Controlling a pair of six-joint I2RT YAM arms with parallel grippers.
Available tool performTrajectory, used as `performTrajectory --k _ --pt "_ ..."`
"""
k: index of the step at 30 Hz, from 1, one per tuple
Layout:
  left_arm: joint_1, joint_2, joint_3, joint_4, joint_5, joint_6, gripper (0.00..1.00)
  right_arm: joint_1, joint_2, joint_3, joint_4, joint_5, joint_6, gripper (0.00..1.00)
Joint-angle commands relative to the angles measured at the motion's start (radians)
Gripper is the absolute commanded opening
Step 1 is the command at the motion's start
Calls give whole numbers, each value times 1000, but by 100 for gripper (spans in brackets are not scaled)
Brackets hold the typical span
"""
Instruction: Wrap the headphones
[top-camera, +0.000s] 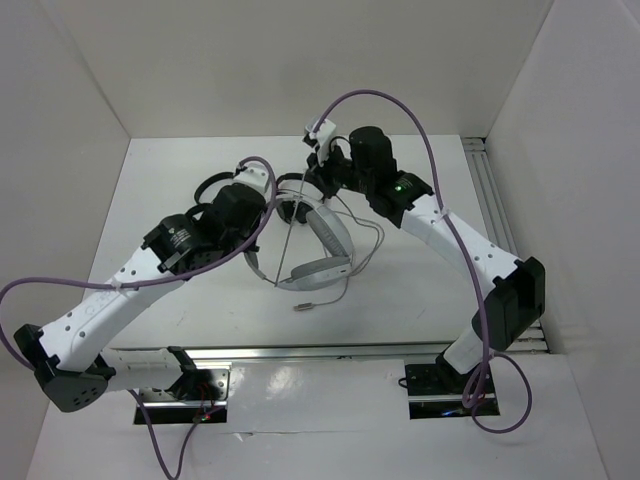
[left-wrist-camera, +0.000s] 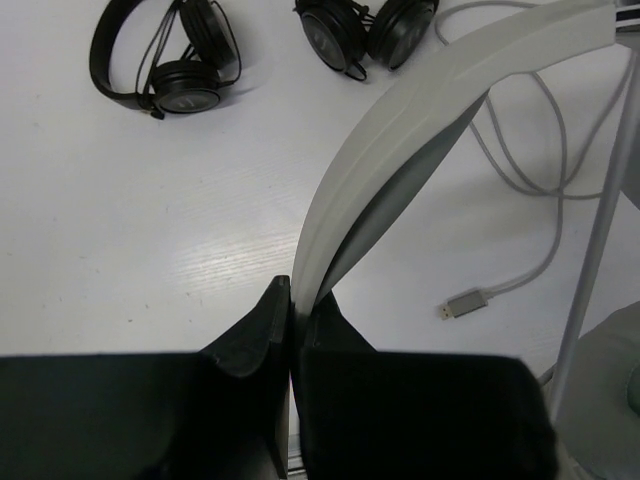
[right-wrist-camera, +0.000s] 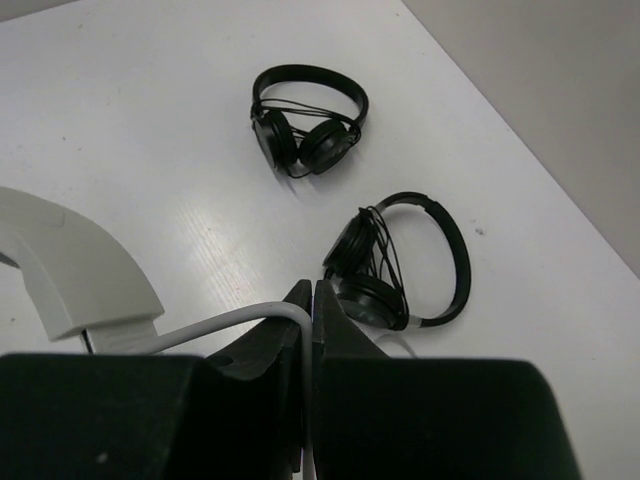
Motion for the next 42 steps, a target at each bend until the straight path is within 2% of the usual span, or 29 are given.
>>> performTrajectory --k 1,6,11,13,16,18,21,24,26,28,31,36,37,39,41,42 --pt "-32 -23 34 -136 194 72 0 -62 -24 -30 213 40 19 3" --pt "-32 -23 73 -121 276 81 0 -89 -9 -73 259 -125 82 3" --pt "-32 -33 160 -122 233 40 0 -112 40 -73 313 -337 169 5" --pt "-32 -42 189 -122 222 27 0 -122 51 -109 422 -433 247 10" --pt "-32 -31 261 -173 195 7 0 -122 124 -141 610 -518 380 24" --pt "-32 -19 317 -219 154 -6 0 -112 176 -141 742 -583 453 26" --pt "-32 7 369 -268 97 -43 0 -70 307 -83 753 -626 518 34" --pt "-32 41 433 -305 43 -91 0 -22 396 -87 891 -629 622 36" --pt "-32 64 479 -343 43 -109 0 -8 429 -153 1099 -605 733 39" --pt "-13 104 557 -366 20 -121 0 1 508 -164 1286 -614 824 39" --pt "13 162 666 -389 6 -134 0 44 616 -164 1438 -614 944 39" --pt "97 289 861 -411 20 -154 0 101 716 -178 1560 -554 1016 39" --pt "120 308 908 -411 40 -154 0 110 748 -187 1648 -554 1040 35" --pt "229 345 944 -388 70 -154 0 110 776 -227 1739 -545 1122 34" --pt "322 354 944 -310 167 -154 0 121 798 -277 1841 -545 1157 26" --pt "406 354 934 -282 202 -145 0 121 798 -299 1861 -545 1166 19"
